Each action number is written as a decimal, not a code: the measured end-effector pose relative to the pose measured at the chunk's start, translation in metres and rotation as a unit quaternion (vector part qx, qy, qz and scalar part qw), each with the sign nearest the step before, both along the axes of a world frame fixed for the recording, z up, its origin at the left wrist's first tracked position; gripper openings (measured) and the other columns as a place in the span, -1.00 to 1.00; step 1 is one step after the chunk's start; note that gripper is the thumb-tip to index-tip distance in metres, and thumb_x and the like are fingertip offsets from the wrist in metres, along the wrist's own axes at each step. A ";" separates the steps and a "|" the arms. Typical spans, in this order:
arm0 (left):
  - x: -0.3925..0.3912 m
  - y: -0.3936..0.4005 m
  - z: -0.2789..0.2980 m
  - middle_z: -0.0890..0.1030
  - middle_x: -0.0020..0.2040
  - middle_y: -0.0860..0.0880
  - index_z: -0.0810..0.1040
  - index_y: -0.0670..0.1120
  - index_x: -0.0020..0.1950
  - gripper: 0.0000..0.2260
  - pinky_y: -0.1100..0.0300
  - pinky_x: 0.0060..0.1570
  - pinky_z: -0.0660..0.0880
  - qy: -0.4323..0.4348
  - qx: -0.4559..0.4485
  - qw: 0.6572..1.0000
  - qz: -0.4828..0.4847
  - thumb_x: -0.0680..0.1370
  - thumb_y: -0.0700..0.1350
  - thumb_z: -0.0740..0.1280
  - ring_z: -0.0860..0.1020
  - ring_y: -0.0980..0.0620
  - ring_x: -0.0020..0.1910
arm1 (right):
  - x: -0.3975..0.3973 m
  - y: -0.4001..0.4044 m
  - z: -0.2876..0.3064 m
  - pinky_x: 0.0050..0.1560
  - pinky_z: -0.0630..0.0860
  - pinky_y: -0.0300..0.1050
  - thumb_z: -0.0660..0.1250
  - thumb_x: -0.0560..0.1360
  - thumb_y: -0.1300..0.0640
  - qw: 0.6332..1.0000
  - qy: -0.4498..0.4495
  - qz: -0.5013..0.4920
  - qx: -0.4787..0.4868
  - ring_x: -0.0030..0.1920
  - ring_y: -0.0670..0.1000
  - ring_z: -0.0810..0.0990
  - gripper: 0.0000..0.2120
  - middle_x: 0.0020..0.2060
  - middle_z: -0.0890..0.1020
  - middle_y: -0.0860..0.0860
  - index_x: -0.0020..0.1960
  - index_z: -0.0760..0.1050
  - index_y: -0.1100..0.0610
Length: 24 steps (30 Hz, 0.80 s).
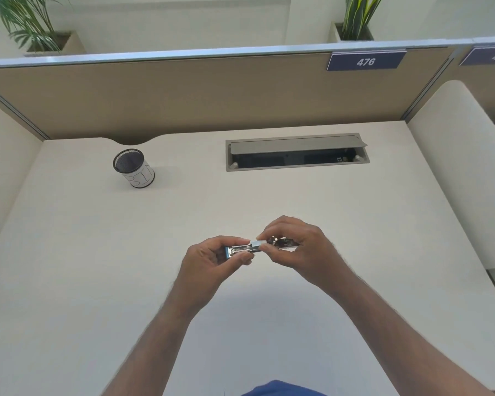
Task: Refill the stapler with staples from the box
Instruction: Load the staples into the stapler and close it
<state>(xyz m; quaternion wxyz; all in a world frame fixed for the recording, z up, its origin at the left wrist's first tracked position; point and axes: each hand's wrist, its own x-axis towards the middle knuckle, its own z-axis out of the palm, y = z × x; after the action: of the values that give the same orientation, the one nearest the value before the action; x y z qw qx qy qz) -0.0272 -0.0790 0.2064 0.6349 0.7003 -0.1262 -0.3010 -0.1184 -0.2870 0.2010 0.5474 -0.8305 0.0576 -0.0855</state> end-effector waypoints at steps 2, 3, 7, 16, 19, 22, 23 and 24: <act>-0.002 0.000 0.002 0.81 -0.07 -0.13 0.78 -0.07 0.06 -0.84 0.09 0.07 0.69 0.002 -0.004 1.000 0.001 0.53 -0.27 0.55 0.78 -0.19 -0.06 | -0.002 -0.001 0.001 -0.04 0.62 0.01 0.53 0.54 0.29 1.000 0.001 0.003 -0.003 -0.09 0.05 0.66 -0.88 -0.07 0.70 -0.06 0.02 0.75 0.11; -0.002 0.000 0.002 0.81 -0.07 -0.12 0.77 -0.08 0.06 -0.84 0.09 0.07 0.69 0.003 -0.004 1.000 0.001 0.53 -0.28 0.55 0.78 -0.18 -0.06 | -0.003 -0.001 0.002 -0.04 0.62 0.02 0.53 0.54 0.30 1.000 0.003 0.004 -0.001 -0.08 0.06 0.66 -0.88 -0.07 0.70 -0.06 0.02 0.75 0.11; -0.004 0.000 0.003 0.81 -0.06 -0.11 0.76 -0.09 0.08 -0.85 0.16 0.06 0.69 0.004 -0.002 1.000 0.001 0.55 -0.27 0.53 0.79 -0.13 -0.06 | -0.004 -0.002 0.001 -0.04 0.63 0.09 0.53 0.52 0.32 1.000 0.006 -0.002 0.013 -0.08 0.09 0.67 -0.86 -0.07 0.70 -0.05 0.00 0.76 0.13; -0.006 0.001 0.001 0.81 -0.09 -0.15 0.76 -0.10 0.09 -0.85 0.18 0.05 0.68 0.006 -0.007 1.000 0.008 0.55 -0.27 0.53 0.80 -0.11 -0.07 | -0.004 -0.005 0.004 -0.05 0.63 -0.11 0.55 0.55 0.25 0.999 0.005 0.021 -0.030 -0.06 0.04 0.68 -0.90 -0.04 0.71 -0.08 0.04 0.77 0.11; -0.004 0.001 -0.001 0.81 -0.08 -0.15 0.76 -0.11 0.09 -0.84 0.16 0.05 0.69 0.011 -0.014 1.000 0.005 0.54 -0.27 0.53 0.80 -0.12 -0.07 | -0.002 -0.008 0.007 -0.06 0.59 -0.20 0.55 0.57 0.16 0.997 0.024 0.040 -0.067 -0.06 0.01 0.67 -0.90 -0.02 0.71 -0.12 0.07 0.77 0.06; -0.004 0.000 -0.002 0.81 -0.09 -0.15 0.76 -0.11 0.09 -0.84 0.21 0.02 0.67 0.020 -0.024 0.999 0.007 0.52 -0.24 0.53 0.80 -0.10 -0.08 | 0.002 -0.010 0.013 -0.05 0.52 -0.33 0.55 0.56 0.09 0.993 0.049 0.064 -0.084 -0.08 -0.04 0.66 -0.85 -0.02 0.71 -0.13 0.13 0.77 0.03; -0.004 -0.001 -0.002 0.81 -0.11 -0.15 0.76 -0.11 0.09 -0.83 0.23 0.01 0.65 0.025 -0.029 0.999 0.010 0.51 -0.21 0.53 0.80 -0.09 -0.08 | 0.003 -0.010 0.015 -0.05 0.53 -0.33 0.56 0.56 0.08 0.993 0.050 0.067 -0.081 -0.08 -0.04 0.65 -0.84 -0.02 0.71 -0.12 0.14 0.76 0.03; -0.004 -0.001 -0.002 0.81 -0.12 -0.15 0.76 -0.10 0.10 -0.82 0.23 0.01 0.65 0.028 -0.034 0.999 0.012 0.50 -0.19 0.53 0.80 -0.09 -0.08 | 0.003 -0.011 0.017 -0.05 0.57 -0.26 0.56 0.55 0.06 0.993 0.049 0.069 -0.080 -0.07 -0.03 0.66 -0.83 -0.03 0.71 -0.12 0.14 0.76 0.02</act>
<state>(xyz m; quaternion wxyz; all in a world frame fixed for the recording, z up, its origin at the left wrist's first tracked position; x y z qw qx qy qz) -0.0315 -0.0800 0.2040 0.6652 0.6711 -0.1104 -0.3082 -0.1154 -0.2979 0.2182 0.4802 -0.8769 0.0202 -0.0109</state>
